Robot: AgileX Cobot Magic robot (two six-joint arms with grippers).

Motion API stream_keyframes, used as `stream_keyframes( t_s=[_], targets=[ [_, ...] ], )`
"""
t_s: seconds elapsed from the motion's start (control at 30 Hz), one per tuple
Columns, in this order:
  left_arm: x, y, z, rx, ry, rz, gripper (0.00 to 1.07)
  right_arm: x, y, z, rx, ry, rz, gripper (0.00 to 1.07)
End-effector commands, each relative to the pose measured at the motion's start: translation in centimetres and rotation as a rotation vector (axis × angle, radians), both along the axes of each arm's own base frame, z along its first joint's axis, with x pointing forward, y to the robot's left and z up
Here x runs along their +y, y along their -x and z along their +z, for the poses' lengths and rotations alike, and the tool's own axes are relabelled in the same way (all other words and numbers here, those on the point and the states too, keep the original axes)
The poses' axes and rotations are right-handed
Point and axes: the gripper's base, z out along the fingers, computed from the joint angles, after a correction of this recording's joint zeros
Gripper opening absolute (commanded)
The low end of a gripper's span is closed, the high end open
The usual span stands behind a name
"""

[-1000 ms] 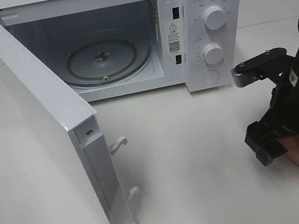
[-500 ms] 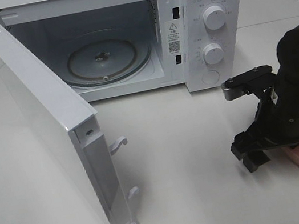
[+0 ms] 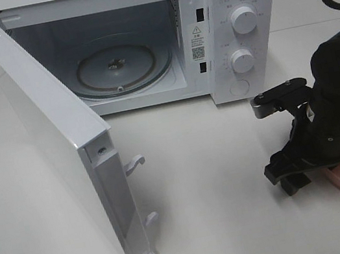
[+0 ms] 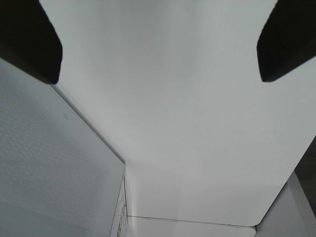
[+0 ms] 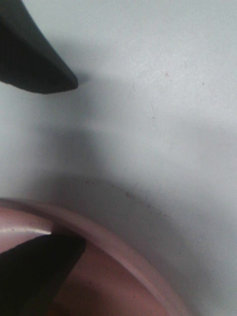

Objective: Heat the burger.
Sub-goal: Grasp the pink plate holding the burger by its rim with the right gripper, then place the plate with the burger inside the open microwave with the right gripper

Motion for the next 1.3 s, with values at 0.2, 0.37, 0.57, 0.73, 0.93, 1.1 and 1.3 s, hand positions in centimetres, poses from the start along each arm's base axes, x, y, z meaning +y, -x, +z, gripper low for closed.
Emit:
stream_keyframes(
  t_s=[0.2, 0.37, 0.57, 0.73, 0.93, 1.1, 1.3],
  targets=[
    [0.0, 0.1, 0.0, -0.022, 0.003, 0.0, 1.0, -0.2, 0.1, -0.5, 0.026, 0.005, -0.024, 0.26],
    [0.0, 0.1, 0.0, -0.022, 0.003, 0.0, 1.0, -0.2, 0.1, -0.5, 0.025, 0.005, -0.023, 0.05],
    [0.0, 0.1, 0.0, -0.022, 0.003, 0.0, 1.0, -0.2, 0.1, -0.5, 0.022, 0.008, -0.006, 0.0],
    [0.0, 0.1, 0.0, -0.022, 0.003, 0.0, 1.0, -0.3, 0.1, -0.5, 0.026, 0.017, 0.001, 0.0],
    [0.0, 0.1, 0.0, -0.022, 0.003, 0.0, 1.0, -0.3, 0.2, -0.5, 0.031, 0.026, 0.011, 0.0],
    [0.0, 0.1, 0.0, -0.022, 0.003, 0.0, 1.0, -0.1, 0.3, -0.5, 0.032, 0.04, 0.023, 0.0],
    [0.0, 0.1, 0.0, -0.022, 0.003, 0.0, 1.0, 0.7, 0.7, -0.4, 0.019, 0.095, 0.065, 0.0]
  ],
)
